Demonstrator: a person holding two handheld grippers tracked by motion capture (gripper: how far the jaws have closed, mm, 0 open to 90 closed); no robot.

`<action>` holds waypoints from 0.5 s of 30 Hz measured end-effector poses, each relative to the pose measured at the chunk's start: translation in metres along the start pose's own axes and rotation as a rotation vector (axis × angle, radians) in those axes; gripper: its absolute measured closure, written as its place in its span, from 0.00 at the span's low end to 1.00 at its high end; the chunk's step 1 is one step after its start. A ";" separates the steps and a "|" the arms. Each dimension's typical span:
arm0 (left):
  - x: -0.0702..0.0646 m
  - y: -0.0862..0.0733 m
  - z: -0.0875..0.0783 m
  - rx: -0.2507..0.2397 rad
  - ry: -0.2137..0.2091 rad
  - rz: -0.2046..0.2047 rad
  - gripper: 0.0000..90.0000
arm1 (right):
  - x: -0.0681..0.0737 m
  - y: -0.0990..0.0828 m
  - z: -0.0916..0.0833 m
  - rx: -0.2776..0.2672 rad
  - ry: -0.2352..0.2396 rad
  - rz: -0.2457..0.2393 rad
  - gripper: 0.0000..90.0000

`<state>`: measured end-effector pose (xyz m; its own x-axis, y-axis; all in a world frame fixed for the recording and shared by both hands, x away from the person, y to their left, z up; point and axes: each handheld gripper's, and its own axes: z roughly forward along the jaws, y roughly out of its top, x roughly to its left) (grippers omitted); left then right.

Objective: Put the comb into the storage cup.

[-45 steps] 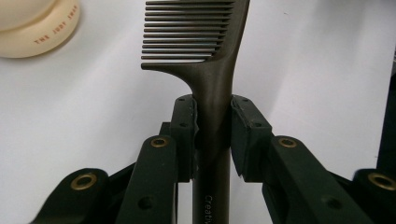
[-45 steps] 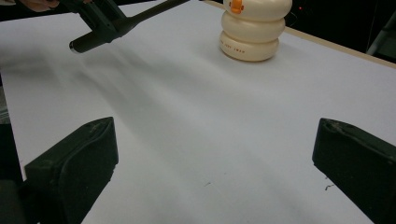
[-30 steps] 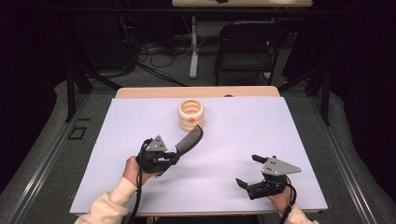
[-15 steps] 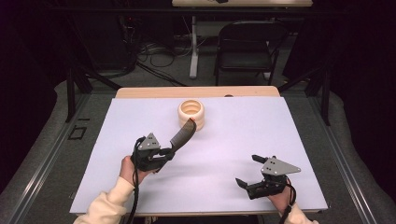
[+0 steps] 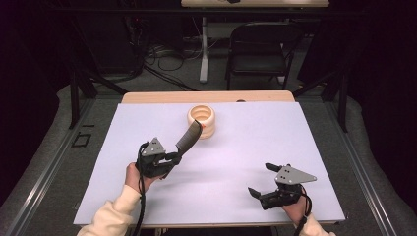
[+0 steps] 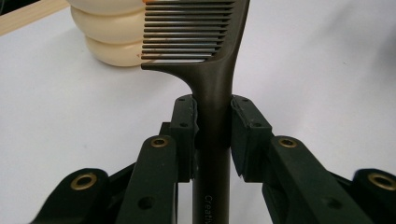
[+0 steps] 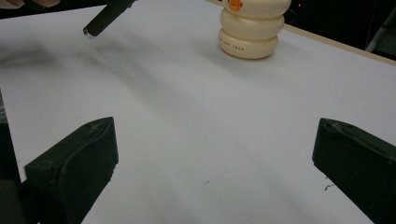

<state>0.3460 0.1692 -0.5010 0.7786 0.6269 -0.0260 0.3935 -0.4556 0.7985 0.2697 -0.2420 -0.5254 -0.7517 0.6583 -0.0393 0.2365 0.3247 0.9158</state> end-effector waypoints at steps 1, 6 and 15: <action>0.001 0.000 0.000 -0.002 0.004 -0.003 0.81 | 0.000 0.000 0.000 -0.001 -0.001 0.002 0.00; 0.005 0.000 0.001 -0.014 0.014 -0.018 0.81 | 0.000 0.000 0.000 -0.001 0.001 0.006 0.00; 0.013 0.001 -0.001 -0.045 0.043 -0.033 0.81 | 0.000 0.000 0.000 0.000 -0.001 0.007 0.00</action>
<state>0.3559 0.1771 -0.5000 0.7436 0.6681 -0.0275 0.3952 -0.4059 0.8241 0.2698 -0.2420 -0.5255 -0.7493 0.6614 -0.0335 0.2416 0.3201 0.9161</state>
